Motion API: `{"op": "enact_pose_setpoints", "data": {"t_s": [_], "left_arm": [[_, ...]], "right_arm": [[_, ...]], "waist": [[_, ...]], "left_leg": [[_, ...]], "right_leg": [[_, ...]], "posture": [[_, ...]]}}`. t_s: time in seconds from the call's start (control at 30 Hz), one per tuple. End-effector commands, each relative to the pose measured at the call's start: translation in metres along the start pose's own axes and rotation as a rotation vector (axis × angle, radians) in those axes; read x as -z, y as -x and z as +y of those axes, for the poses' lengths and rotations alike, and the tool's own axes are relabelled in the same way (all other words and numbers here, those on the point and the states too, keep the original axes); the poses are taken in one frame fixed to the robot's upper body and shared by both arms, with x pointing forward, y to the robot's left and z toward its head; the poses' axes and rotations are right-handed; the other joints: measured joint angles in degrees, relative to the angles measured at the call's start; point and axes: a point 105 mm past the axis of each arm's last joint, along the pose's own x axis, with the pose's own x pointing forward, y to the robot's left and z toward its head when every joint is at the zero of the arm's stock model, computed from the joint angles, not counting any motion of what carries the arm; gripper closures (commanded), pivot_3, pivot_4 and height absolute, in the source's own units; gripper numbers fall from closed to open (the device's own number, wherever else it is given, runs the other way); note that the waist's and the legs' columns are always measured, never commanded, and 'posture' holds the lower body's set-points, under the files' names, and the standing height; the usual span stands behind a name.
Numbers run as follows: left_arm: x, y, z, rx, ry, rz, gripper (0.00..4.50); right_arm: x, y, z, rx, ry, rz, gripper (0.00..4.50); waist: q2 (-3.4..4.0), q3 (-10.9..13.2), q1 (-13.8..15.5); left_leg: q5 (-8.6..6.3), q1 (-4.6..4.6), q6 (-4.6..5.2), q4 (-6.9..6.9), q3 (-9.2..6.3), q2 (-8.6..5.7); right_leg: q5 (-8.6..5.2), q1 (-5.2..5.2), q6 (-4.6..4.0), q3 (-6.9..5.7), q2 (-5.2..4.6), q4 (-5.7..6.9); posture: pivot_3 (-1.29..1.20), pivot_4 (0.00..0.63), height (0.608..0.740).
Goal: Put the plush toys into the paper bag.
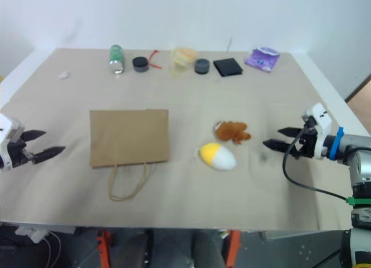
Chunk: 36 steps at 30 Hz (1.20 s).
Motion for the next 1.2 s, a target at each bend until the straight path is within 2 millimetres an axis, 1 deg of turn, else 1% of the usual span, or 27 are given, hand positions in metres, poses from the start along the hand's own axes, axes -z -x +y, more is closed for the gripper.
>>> {"op": "enact_pose_setpoints", "data": {"t_s": [0.03, 0.2, 0.43, 0.73, 0.87, 0.93, 1.0, 1.07, 1.13, 1.17, 1.2], "left_arm": [[-0.010, 0.008, 0.004, -0.026, -0.015, -0.038, 0.00], [-0.006, 0.013, 0.006, -0.039, -0.008, -0.036, 0.00], [-0.007, 0.014, 0.011, -0.062, -0.017, -0.037, 0.00], [-0.010, 0.014, 0.013, -0.087, -0.018, -0.062, 0.00], [-0.006, 0.014, 0.015, -0.107, -0.051, -0.025, 0.00], [-0.009, 0.014, 0.016, -0.118, -0.079, -0.028, 0.00], [-0.019, 0.012, 0.018, -0.143, -0.138, -0.061, 0.00], [-0.035, 0.010, 0.016, -0.149, -0.200, -0.116, 0.00], [-0.048, 0.005, 0.002, -0.094, -0.285, -0.150, 0.00], [-0.059, 0.001, -0.011, -0.038, -0.359, -0.186, 0.00], [-0.065, -0.001, -0.020, -0.001, -0.409, -0.212, 0.00]], "right_arm": [[-0.014, 0.007, -0.006, 0.027, 0.017, -0.059, 0.03], [-0.014, 0.007, -0.011, 0.039, 0.003, -0.074, 0.03], [-0.018, 0.007, -0.015, 0.052, 0.012, -0.092, 0.03], [-0.018, 0.010, -0.017, 0.046, 0.013, -0.112, 0.03], [-0.018, 0.009, -0.017, 0.033, 0.011, -0.118, 0.03], [-0.022, 0.008, -0.014, 0.012, 0.017, -0.133, 0.03], [-0.033, 0.008, -0.006, -0.036, 0.051, -0.184, 0.03], [-0.050, 0.009, 0.008, -0.119, 0.091, -0.251, 0.03], [-0.066, 0.009, 0.028, -0.228, 0.125, -0.289, 0.03], [-0.073, 0.007, 0.050, -0.332, 0.167, -0.269, 0.03], [-0.076, 0.006, 0.066, -0.404, 0.194, -0.248, 0.03]], "waist": [[0.00, 0.00, 0.00], [0.00, 0.00, -0.02], [0.00, 0.00, -0.02], [0.00, 0.00, -0.03], [0.00, 0.00, -0.03], [0.00, 0.00, -0.04], [0.00, 0.00, -0.04], [0.01, 0.00, -0.02], [0.03, 0.01, -0.02], [0.04, 0.01, -0.02], [0.03, 0.01, -0.02]], "left_leg": [[0.00, 0.00, 0.00, 0.00, 0.00, 0.00], [0.00, 0.01, 0.00, 0.03, 0.04, 0.01], [0.00, 0.03, 0.00, 0.10, 0.04, 0.02], [0.00, 0.04, 0.01, 0.12, 0.06, 0.02], [0.00, 0.04, 0.01, 0.14, 0.06, 0.02], [0.00, 0.05, 0.01, 0.15, 0.07, 0.02], [0.01, 0.05, 0.01, 0.16, 0.07, 0.02], [0.01, 0.04, 0.01, 0.20, 0.05, 0.04], [0.01, 0.03, 0.01, 0.26, 0.05, 0.05], [0.01, 0.03, 0.01, 0.27, 0.06, 0.05], [0.01, 0.03, 0.01, 0.29, 0.08, 0.06]], "right_leg": [[0.00, 0.00, 0.00, 0.00, 0.00, 0.00], [0.02, 0.00, 0.03, 0.06, 0.02, 0.02], [0.05, 0.02, 0.07, 0.12, 0.06, 0.07], [0.07, 0.02, 0.10, 0.18, 0.09, 0.09], [0.08, 0.03, 0.11, 0.21, 0.09, 0.09], [0.09, 0.03, 0.12, 0.22, 0.10, 0.10], [0.09, 0.03, 0.12, 0.23, 0.11, 0.11], [0.11, 0.04, 0.13, 0.24, 0.15, 0.12], [0.14, 0.04, 0.16, 0.28, 0.17, 0.15], [0.15, 0.04, 0.17, 0.31, 0.16, 0.16], [0.16, 0.07, 0.19, 0.34, 0.17, 0.16]], "posture": [[0.00, 0.150, 0.740], [0.00, 0.150, 0.740], [0.00, 0.150, 0.740], [0.00, 0.150, 0.740], [0.00, 0.150, 0.740], [0.00, 0.150, 0.740], [0.00, 0.150, 0.740], [0.00, 0.150, 0.740], [0.00, 0.150, 0.740], [0.00, 0.150, 0.740], [0.00, 0.150, 0.740]]}}
